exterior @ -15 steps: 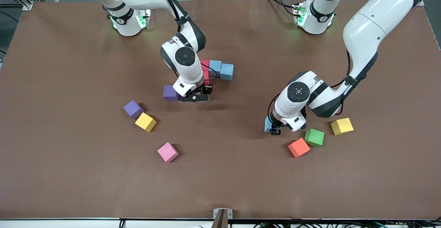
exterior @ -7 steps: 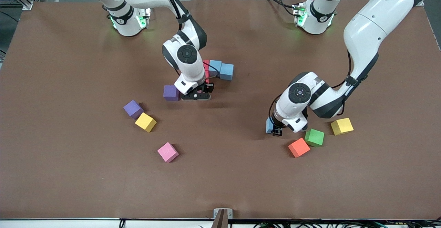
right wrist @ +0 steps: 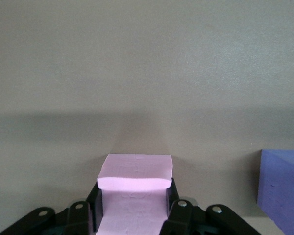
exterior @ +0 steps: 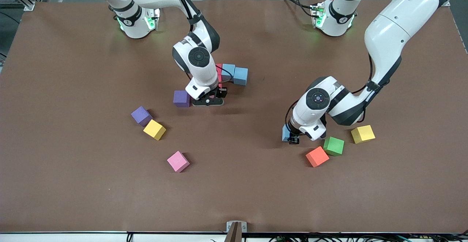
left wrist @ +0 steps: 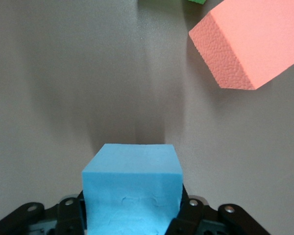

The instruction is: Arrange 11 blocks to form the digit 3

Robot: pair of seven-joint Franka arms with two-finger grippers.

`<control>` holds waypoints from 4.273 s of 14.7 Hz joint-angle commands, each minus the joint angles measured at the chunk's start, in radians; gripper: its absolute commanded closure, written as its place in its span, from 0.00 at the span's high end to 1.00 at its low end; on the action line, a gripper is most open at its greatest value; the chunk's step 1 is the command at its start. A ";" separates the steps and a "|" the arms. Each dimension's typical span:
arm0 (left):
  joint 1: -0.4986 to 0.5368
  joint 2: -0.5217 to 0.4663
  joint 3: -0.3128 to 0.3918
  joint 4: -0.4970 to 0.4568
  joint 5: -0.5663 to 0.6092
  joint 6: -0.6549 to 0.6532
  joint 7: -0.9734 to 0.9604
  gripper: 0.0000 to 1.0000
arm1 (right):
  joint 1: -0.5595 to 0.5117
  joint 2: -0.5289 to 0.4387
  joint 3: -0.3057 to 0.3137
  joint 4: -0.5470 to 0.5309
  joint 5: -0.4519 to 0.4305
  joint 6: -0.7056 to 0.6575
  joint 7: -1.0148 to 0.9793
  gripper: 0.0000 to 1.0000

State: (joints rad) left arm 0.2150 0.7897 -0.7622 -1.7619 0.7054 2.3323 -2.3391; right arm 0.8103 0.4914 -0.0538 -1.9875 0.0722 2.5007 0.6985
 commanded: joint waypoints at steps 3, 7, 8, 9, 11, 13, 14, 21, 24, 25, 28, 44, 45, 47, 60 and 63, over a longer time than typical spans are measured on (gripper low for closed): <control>-0.011 0.020 0.006 0.025 0.009 0.004 0.015 0.55 | 0.017 -0.044 0.000 -0.080 0.015 0.000 0.021 0.05; -0.012 0.020 0.006 0.027 0.008 0.004 0.015 0.55 | 0.024 -0.040 0.000 -0.082 0.015 0.007 0.033 0.05; -0.020 0.020 0.006 0.035 0.008 0.004 0.015 0.55 | 0.024 -0.040 0.000 -0.080 0.015 0.012 0.035 0.05; -0.023 0.020 0.006 0.038 0.008 0.004 0.015 0.56 | 0.023 -0.039 0.000 -0.079 0.015 0.012 0.035 0.05; -0.029 0.019 0.007 0.039 0.008 0.004 0.015 0.56 | 0.023 -0.037 0.000 -0.073 0.015 0.015 0.035 0.05; -0.029 0.019 0.011 0.039 0.008 0.004 0.015 0.56 | 0.023 -0.036 0.000 -0.068 0.015 0.018 0.035 0.05; -0.029 0.019 0.014 0.038 0.008 0.004 0.015 0.56 | 0.023 -0.034 0.000 -0.067 0.017 0.020 0.035 0.05; -0.028 0.019 0.015 0.036 0.009 0.004 0.015 0.56 | 0.023 -0.034 0.000 -0.050 0.017 0.024 0.036 0.05; -0.028 0.019 0.015 0.036 0.009 0.004 0.015 0.56 | 0.021 -0.034 0.000 -0.045 0.017 0.023 0.036 0.05; -0.028 0.019 0.015 0.038 0.009 0.004 0.015 0.56 | 0.021 -0.034 0.000 -0.044 0.017 0.023 0.036 0.05; -0.031 0.019 0.015 0.039 0.009 0.004 0.015 0.56 | 0.021 -0.033 0.000 -0.043 0.017 0.021 0.036 0.05; -0.031 0.020 0.021 0.039 0.013 0.004 0.015 0.56 | 0.009 -0.031 0.000 -0.036 0.015 0.009 0.036 1.00; -0.031 0.020 0.021 0.039 0.014 0.004 0.015 0.56 | 0.009 -0.031 0.000 -0.034 0.015 0.009 0.036 1.00; -0.031 0.020 0.020 0.039 0.013 0.004 0.015 0.56 | 0.009 -0.031 -0.001 -0.034 0.015 0.007 0.035 1.00; -0.144 0.008 0.020 0.070 -0.003 -0.030 -0.064 0.56 | -0.071 -0.030 -0.135 0.064 0.017 -0.026 0.073 1.00; -0.207 0.009 0.020 0.087 -0.004 -0.034 -0.103 0.56 | -0.083 0.047 -0.135 0.226 0.015 -0.153 0.194 1.00</control>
State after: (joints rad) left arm 0.0512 0.7906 -0.7467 -1.7147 0.7059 2.3225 -2.4158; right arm 0.7392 0.4789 -0.1956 -1.8777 0.0777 2.4216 0.8194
